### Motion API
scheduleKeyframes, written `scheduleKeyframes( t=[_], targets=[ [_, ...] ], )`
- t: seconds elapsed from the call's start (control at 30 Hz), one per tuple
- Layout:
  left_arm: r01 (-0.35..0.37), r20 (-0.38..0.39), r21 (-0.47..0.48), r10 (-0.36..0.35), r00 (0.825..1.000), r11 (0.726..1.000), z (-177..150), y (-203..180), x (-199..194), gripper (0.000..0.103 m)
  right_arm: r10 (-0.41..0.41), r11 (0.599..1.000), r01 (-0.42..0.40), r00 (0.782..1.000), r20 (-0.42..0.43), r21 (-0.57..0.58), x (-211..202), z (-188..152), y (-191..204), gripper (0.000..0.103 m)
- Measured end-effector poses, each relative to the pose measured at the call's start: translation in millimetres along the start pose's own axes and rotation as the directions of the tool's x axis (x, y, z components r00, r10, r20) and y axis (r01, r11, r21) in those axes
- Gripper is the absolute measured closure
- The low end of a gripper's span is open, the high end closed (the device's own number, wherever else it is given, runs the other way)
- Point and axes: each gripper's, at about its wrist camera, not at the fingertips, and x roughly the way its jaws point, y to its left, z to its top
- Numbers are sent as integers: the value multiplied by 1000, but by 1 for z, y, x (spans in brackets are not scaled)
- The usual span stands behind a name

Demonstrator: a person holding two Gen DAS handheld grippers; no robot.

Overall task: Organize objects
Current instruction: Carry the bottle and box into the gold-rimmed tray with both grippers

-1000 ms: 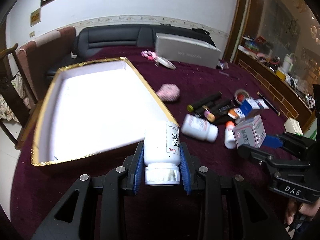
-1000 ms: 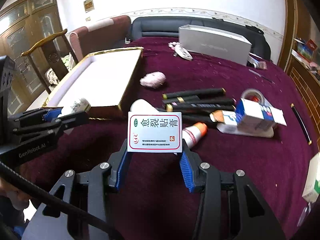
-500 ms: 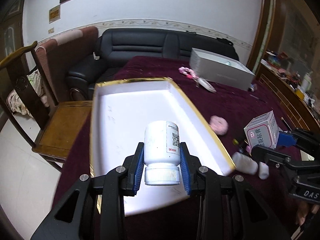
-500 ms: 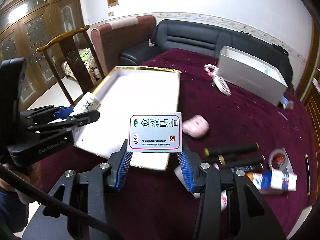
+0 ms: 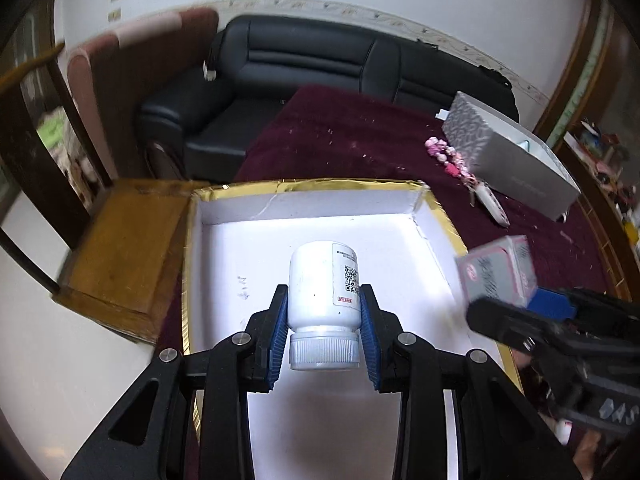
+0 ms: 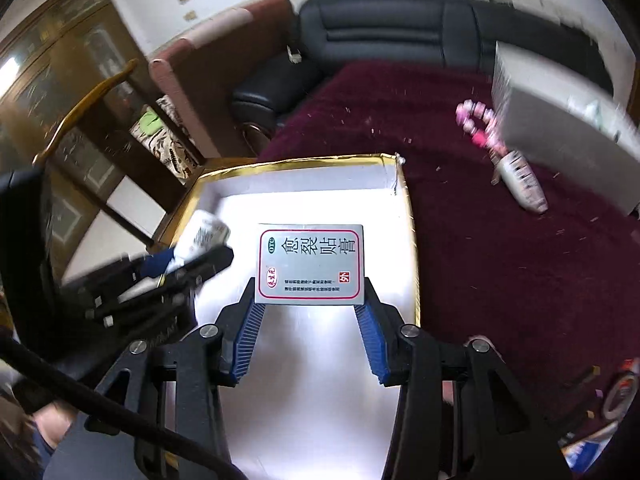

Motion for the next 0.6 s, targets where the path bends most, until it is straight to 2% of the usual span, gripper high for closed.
scheduleKeyframes(
  t=[0.13,0.33,0.5,0.6],
  targets=[
    [-41,14,-20,42,999,999,-1,8,14,74,7,998,-4,999,-33,68,33,25,-9,58],
    [-81,13,-16,81,997,997,1,16,27,74,8,997,-3,998,-69,82,65,49,-1,58],
    [-99,-21,-14,99,995,995,1,16,36,74,24,995,-15,996,-84,98,85,58,6,58],
    [-113,-15,-31,113,993,993,1,18,36,74,25,996,-17,995,-98,88,93,61,11,58]
  ],
)
